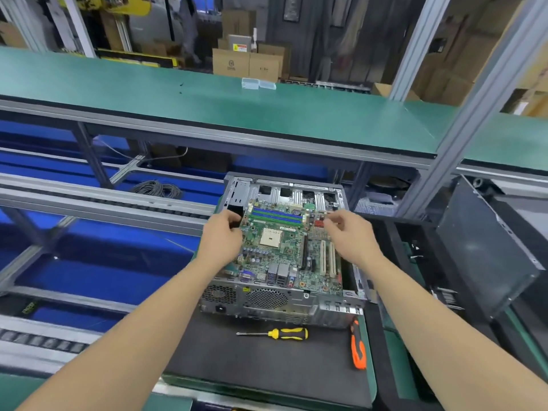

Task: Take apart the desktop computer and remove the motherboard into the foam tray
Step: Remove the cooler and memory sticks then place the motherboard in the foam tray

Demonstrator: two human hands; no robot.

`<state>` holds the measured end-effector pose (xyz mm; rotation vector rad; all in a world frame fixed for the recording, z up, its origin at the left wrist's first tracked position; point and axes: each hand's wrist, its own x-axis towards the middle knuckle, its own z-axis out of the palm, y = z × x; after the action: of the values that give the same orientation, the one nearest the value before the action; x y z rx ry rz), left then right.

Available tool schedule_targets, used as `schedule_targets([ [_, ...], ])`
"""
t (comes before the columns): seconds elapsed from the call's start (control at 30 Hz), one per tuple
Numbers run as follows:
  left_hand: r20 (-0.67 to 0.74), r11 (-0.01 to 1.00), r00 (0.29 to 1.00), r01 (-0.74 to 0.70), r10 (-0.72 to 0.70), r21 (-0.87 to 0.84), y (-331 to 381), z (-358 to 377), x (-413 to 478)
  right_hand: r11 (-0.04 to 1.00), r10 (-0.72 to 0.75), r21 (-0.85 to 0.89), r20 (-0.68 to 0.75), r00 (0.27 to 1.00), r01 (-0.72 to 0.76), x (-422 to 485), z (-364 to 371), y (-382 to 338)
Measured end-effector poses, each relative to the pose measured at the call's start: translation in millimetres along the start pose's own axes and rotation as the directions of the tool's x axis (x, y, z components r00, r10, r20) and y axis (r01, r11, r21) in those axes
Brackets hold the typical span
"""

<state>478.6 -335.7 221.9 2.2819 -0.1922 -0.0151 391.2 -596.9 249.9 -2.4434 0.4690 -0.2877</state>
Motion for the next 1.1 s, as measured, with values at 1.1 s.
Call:
schedule_targets([
  [1.1, 0.195, 0.69, 0.899, 0.428, -0.393, -0.585, 105, 51, 38, 0.563, 0.214, 0.719, 0.349, 0.912, -0.407, -1, -93, 35],
])
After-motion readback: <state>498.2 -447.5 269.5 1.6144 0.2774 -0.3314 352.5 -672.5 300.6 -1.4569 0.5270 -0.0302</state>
